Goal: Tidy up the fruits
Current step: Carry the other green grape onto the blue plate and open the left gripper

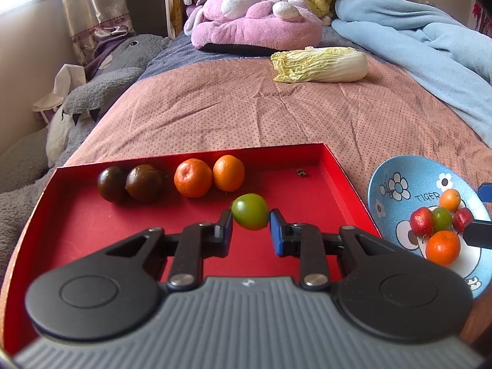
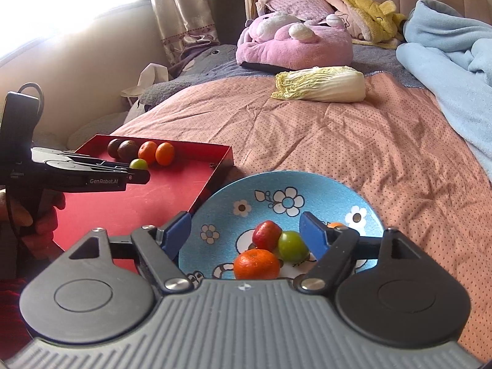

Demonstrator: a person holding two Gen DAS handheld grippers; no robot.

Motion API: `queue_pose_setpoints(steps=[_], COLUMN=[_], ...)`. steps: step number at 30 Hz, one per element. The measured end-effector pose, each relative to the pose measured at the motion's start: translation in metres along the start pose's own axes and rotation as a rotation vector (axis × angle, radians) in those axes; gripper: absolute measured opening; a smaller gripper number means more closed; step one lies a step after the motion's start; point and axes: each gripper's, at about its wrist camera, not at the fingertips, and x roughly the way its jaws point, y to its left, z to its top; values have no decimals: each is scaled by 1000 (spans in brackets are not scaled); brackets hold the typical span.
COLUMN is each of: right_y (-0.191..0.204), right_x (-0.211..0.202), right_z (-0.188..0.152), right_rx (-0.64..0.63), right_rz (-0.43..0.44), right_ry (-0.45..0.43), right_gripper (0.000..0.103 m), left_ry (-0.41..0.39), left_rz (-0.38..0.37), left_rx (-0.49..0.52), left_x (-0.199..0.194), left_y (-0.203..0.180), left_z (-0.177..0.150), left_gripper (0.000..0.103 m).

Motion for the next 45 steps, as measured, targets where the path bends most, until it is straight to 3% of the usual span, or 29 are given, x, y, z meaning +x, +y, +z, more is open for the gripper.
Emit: queue_pose_setpoints(steps=[15,27,45], right_y=[-1,-7,-19], right_x=[-4,-13,-22], right_z=[-6,-15,-31], right_rx=[-15,-35,-30], right_rz=[11,14,15], right_ry=[16,27,57], right_gripper=[86,86,88], left_ry=[-24,-53,-1], left_rz=[-59,-180,-227], left_rx=[59,99,207], left_x=[-13,-23,-8], left_y=[-26,-83,-137], left_z=[-2,9,-2], left_gripper=[29,29,29])
